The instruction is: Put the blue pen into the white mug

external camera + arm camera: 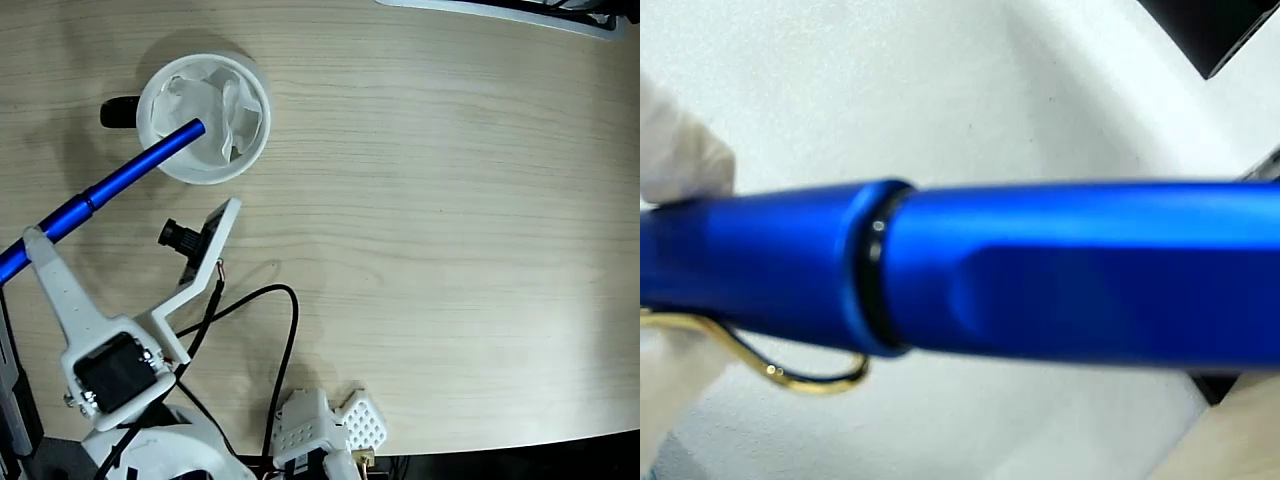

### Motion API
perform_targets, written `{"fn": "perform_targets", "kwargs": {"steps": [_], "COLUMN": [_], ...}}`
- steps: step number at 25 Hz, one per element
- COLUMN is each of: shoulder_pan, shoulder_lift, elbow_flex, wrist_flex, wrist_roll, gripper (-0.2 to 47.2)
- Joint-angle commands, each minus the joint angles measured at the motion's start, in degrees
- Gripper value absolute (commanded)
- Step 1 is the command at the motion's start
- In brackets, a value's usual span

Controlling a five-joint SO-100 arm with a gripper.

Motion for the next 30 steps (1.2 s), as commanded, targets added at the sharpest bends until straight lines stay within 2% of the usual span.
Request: {"fn": "perform_targets", "kwargs": {"steps": [1,10,15,18,21,27,28,30], "shoulder_pan": [-1.23,-0.88,-0.26,1.76,4.39,5.54,5.89,6.06], "shoulder_lift": [4.66,5.63,4.66,4.57,4.48,0.88,-0.18,-2.37], "elbow_flex": [4.22,14.59,16.00,14.94,14.06,11.95,11.25,8.88], "wrist_flex": [-4.13,-10.37,-13.62,-14.50,-14.50,-15.73,-16.61,-17.05], "wrist_roll": [0.97,2.37,3.87,10.02,21.36,26.28,26.28,26.28], "gripper": [0.0,0.0,0.0,0.0,0.0,0.0,2.0,16.5]}}
